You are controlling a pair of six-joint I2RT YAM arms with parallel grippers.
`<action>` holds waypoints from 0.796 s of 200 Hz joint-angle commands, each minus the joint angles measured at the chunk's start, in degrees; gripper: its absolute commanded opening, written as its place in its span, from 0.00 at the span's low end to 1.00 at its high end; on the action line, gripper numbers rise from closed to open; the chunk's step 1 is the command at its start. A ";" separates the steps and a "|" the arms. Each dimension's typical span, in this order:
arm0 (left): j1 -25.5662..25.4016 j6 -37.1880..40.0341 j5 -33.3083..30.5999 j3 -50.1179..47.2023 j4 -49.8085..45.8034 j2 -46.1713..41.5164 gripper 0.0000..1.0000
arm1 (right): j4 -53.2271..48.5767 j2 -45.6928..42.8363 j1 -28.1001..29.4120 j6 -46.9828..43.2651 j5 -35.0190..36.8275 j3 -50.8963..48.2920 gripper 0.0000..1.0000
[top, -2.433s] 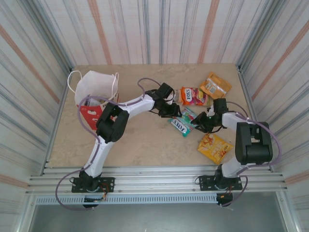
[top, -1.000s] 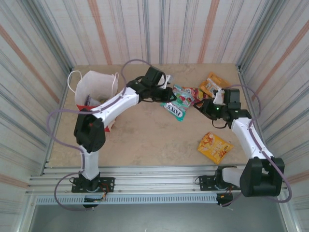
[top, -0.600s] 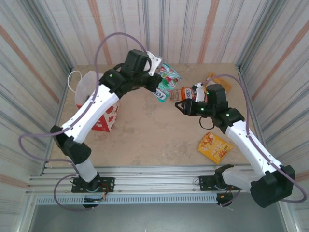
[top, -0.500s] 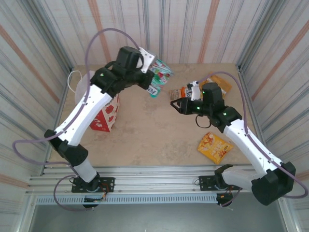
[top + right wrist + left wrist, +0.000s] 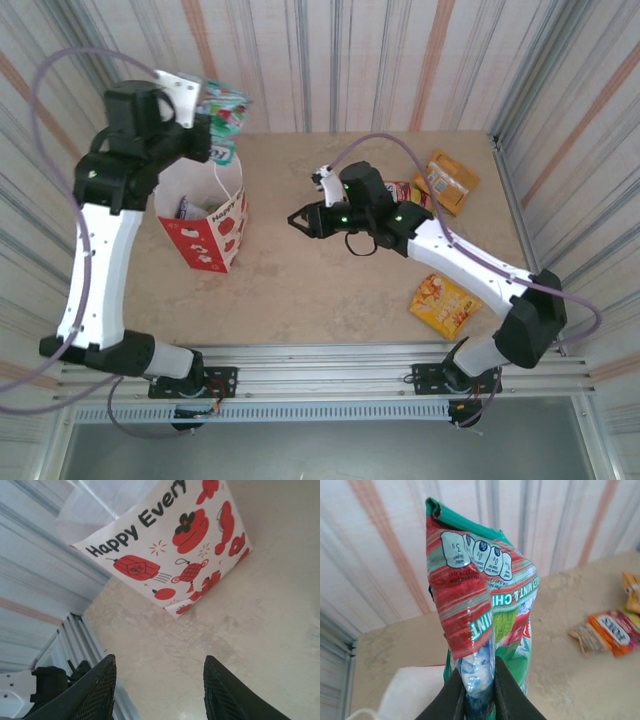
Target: Place the snacks into the paper bag
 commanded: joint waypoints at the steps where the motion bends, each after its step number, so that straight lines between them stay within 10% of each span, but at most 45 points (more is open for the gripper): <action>1: 4.35 -3.45 7.37 -2.99 6.81 -4.28 0.00 | 0.37 1.74 0.89 -1.13 -0.65 3.07 0.48; 122: 5.66 5.33 -8.48 -15.48 0.67 -4.53 0.06 | -5.34 1.96 1.06 -2.85 2.23 3.35 0.48; 159: 5.66 5.48 -11.68 -12.40 -2.36 -1.96 0.43 | -6.48 1.25 0.58 -2.80 2.78 3.13 0.50</action>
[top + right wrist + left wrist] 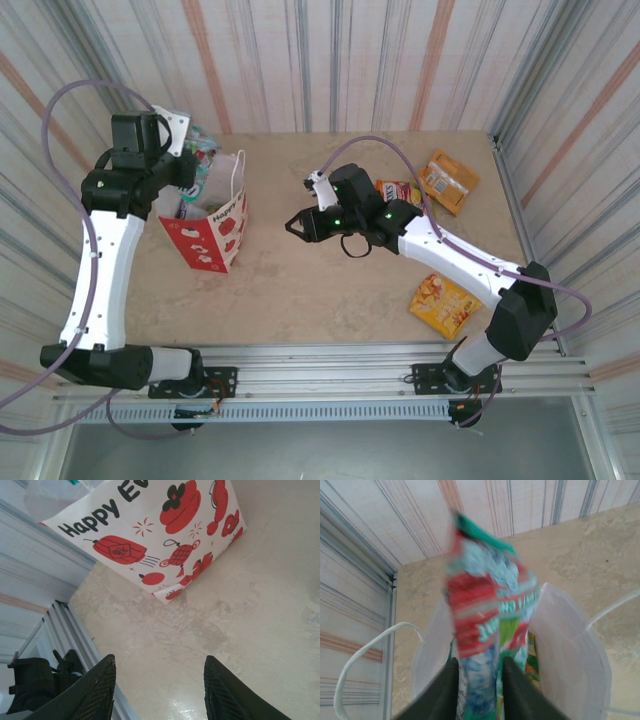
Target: Place the snacks into the paper bag
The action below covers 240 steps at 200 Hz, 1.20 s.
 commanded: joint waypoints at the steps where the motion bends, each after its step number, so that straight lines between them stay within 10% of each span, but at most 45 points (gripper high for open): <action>1: 0.31 0.65 -3.57 3.32 -1.47 1.10 0.44 | -2.20 -1.16 -0.37 -1.22 1.28 1.60 0.50; 74: -5.71 -1.73 0.55 8.97 -3.51 -0.81 0.56 | -7.74 -5.50 -6.39 1.33 -0.26 -0.73 0.53; 122: -18.31 -6.46 3.99 10.81 -2.08 1.99 0.58 | -19.45 -10.14 -14.92 1.50 -2.03 -2.55 0.55; 240: -43.82 -20.76 8.17 15.67 2.08 23.82 0.58 | -47.64 -22.19 -60.98 -4.55 -7.90 -16.83 0.67</action>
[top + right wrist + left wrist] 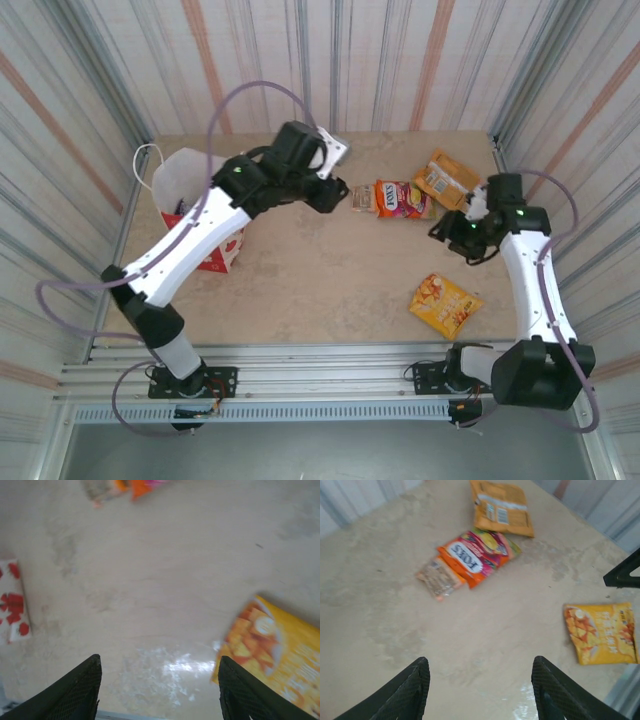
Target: Place the snacks into the paper bag
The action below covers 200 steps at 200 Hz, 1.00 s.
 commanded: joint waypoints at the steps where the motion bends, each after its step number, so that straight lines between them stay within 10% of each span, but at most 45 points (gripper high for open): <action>1: -3.36 -4.03 1.86 1.70 1.72 2.81 0.58 | -7.38 -2.58 -7.41 -0.17 -3.46 -5.03 0.67; 44: -5.02 -8.67 7.55 1.90 2.71 8.28 0.58 | -8.53 -5.10 -20.07 8.02 4.33 -12.25 0.80; 123: -4.99 -8.74 8.85 -1.87 4.74 9.02 0.59 | -1.84 -1.66 -21.06 20.58 13.04 -21.43 0.88; 200: -4.94 -9.87 10.54 -3.86 5.14 8.62 0.59 | 8.37 -2.51 -6.62 30.04 3.78 -26.32 0.82</action>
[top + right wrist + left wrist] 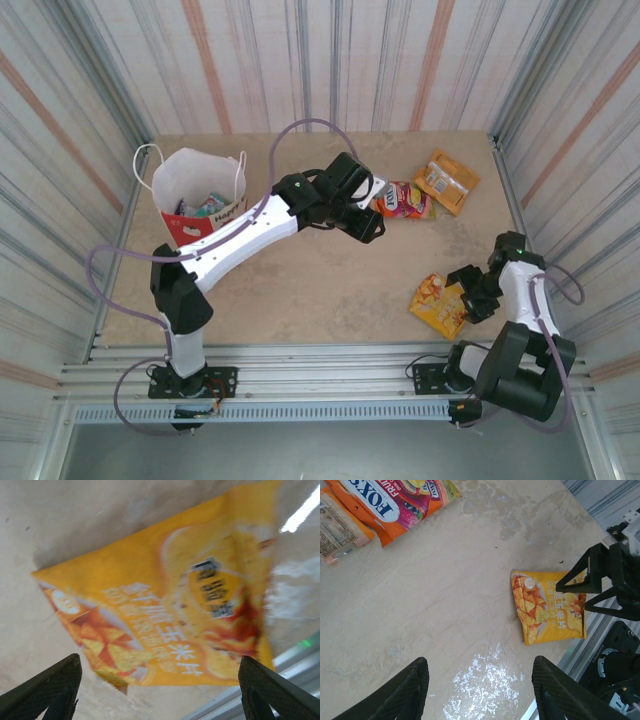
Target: Place the snacks into the paper bag
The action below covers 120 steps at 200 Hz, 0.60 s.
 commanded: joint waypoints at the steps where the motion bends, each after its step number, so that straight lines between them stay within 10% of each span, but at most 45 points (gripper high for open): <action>1: 0.19 -1.01 1.25 -0.42 0.63 -0.67 0.59 | 4.18 -0.48 5.04 6.05 -3.52 -1.10 0.82; 48: 0.16 -1.99 1.70 -0.91 0.82 -0.81 0.58 | 4.19 0.32 12.88 9.00 1.67 1.39 0.83; 120: 0.20 -1.61 1.46 -2.10 0.46 -1.72 0.59 | -1.40 1.16 -8.12 -5.82 8.82 2.57 0.99</action>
